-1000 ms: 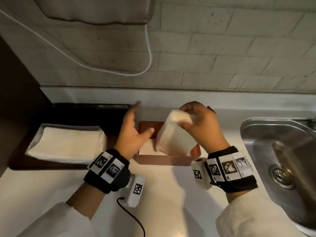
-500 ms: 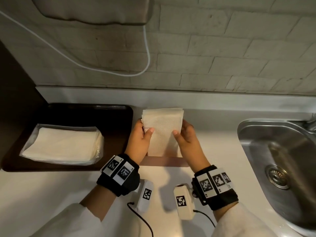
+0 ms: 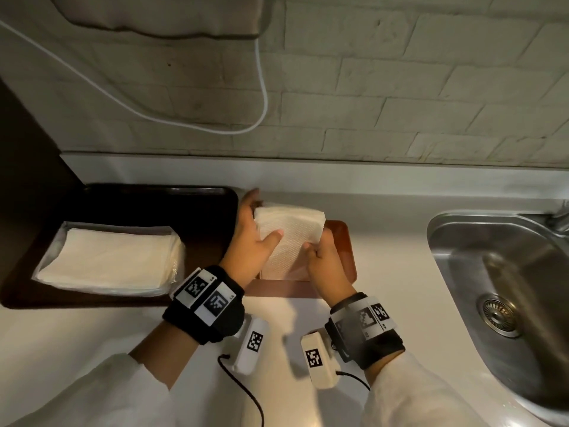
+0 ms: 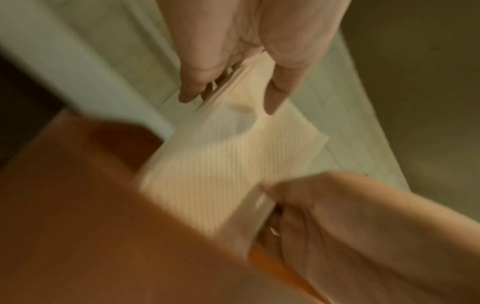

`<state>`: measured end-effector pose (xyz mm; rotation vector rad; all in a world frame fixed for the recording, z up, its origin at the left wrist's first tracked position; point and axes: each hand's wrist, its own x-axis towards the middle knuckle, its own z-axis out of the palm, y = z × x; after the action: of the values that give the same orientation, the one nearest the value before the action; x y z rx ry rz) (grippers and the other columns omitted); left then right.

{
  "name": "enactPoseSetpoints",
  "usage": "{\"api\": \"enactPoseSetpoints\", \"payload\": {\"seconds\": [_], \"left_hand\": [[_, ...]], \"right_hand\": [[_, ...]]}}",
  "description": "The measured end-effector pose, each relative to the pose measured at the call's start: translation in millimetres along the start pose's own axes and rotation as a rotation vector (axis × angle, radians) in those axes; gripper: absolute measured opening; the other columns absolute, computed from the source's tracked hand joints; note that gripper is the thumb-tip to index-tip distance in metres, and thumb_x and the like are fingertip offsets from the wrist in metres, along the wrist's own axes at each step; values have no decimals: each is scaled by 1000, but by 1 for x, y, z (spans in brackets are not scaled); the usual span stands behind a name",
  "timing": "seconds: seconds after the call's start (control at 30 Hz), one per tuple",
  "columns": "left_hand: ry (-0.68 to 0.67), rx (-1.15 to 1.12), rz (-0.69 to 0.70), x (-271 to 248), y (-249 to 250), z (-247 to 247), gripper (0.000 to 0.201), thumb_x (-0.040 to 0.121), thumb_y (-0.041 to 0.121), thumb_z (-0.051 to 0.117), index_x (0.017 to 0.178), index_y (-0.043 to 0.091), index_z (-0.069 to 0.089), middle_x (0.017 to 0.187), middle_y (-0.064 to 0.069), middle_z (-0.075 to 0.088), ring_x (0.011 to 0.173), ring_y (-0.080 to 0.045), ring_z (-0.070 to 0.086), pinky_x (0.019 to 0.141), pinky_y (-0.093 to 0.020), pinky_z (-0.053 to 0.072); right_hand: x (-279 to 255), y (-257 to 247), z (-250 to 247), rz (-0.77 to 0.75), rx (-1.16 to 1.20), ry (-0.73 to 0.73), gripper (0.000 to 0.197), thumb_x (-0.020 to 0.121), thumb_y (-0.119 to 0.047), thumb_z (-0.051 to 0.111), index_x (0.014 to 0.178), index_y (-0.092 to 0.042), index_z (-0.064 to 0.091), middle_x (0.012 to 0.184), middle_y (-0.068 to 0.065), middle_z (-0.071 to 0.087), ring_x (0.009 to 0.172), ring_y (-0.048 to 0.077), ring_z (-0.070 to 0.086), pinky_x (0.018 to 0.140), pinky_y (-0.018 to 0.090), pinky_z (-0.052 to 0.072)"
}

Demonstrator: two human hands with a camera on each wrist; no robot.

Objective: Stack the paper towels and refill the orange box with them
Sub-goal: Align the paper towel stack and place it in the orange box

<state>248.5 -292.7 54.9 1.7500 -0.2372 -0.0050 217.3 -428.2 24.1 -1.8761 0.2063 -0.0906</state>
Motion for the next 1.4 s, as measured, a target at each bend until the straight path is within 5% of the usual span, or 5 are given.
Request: {"api": "enactPoseSetpoints", "payload": {"seconds": [0.17, 0.37, 0.93, 1.13, 1.4], "left_hand": [[-324, 682, 297, 31, 42, -14, 95, 74, 17, 71, 145, 21, 9, 155, -7, 7, 138, -24, 26, 110, -35, 31], [-703, 968, 190, 45, 55, -3, 70, 80, 22, 64, 140, 17, 28, 126, -7, 56, 110, -25, 55, 93, -35, 45], [288, 216, -1, 35, 19, -65, 39, 75, 8, 72, 70, 27, 38, 72, 4, 53, 73, -16, 52, 56, -5, 41], [50, 433, -53, 33, -16, -48, 22, 76, 4, 70, 66, 23, 63, 67, 5, 61, 55, 1, 50, 66, -18, 36], [-330, 897, -148, 33, -23, -27, 34, 79, 13, 65, 112, 20, 64, 124, -6, 58, 115, -29, 52, 102, -32, 37]], "right_hand": [[1, 14, 1, -43, -92, 10, 21, 91, -14, 44, 112, -20, 44, 98, -1, 56, 98, 19, 57, 87, 36, 49], [2, 15, 1, -73, -47, -13, 33, 89, -3, 41, 113, -26, 46, 103, -2, 56, 95, 8, 55, 82, 19, 45], [30, -10, -81, 23, 191, 27, 41, 79, -5, 66, 114, -17, 48, 85, 5, 60, 82, 22, 61, 74, 35, 50], [43, -17, -86, -45, -206, 162, 49, 74, -8, 73, 115, -15, 48, 93, 3, 59, 81, 18, 59, 60, 14, 42], [47, 4, -73, -119, -598, -18, 21, 73, -2, 69, 78, -14, 53, 100, 9, 54, 73, 21, 52, 64, 24, 38]]}}
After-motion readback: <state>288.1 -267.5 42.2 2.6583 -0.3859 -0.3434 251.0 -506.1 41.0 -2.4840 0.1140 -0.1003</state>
